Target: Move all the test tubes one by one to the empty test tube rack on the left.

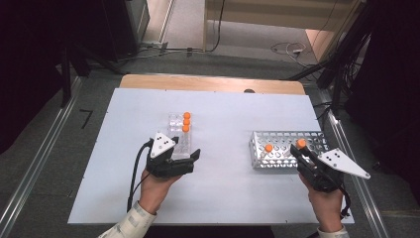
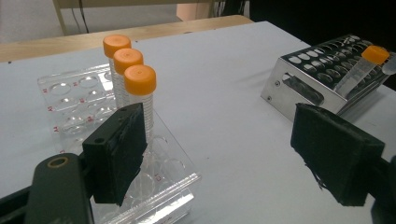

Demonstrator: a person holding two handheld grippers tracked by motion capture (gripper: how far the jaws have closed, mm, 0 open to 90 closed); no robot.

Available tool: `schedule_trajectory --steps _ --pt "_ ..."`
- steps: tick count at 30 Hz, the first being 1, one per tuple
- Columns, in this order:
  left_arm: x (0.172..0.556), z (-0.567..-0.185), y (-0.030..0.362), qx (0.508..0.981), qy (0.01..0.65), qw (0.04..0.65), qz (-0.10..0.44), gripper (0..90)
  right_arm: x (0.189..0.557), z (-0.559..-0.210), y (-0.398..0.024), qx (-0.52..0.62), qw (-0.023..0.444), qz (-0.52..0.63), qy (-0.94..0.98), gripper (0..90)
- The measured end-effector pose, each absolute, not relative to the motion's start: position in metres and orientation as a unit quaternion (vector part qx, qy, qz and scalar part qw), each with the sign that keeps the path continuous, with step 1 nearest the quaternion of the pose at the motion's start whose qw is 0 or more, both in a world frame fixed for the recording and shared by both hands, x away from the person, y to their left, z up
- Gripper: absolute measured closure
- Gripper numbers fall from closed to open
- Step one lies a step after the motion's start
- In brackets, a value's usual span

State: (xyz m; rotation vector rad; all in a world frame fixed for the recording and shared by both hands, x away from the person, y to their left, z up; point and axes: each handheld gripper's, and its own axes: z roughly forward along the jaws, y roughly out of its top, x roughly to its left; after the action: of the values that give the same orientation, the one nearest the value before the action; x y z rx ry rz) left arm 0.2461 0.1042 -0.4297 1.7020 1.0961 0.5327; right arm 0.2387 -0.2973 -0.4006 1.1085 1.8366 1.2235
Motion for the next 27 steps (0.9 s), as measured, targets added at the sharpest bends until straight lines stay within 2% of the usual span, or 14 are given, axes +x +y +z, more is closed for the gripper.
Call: schedule_trajectory --steps 16,27 --pt "0.245 -0.429 0.103 0.704 0.452 0.501 0.220 18.3 0.215 -0.414 -0.290 0.408 0.302 0.460 0.729 72.2" --pt "0.244 -0.428 0.100 0.708 0.447 0.501 0.219 14.7 0.212 -0.424 -0.270 0.389 0.264 0.463 0.751 72.2"
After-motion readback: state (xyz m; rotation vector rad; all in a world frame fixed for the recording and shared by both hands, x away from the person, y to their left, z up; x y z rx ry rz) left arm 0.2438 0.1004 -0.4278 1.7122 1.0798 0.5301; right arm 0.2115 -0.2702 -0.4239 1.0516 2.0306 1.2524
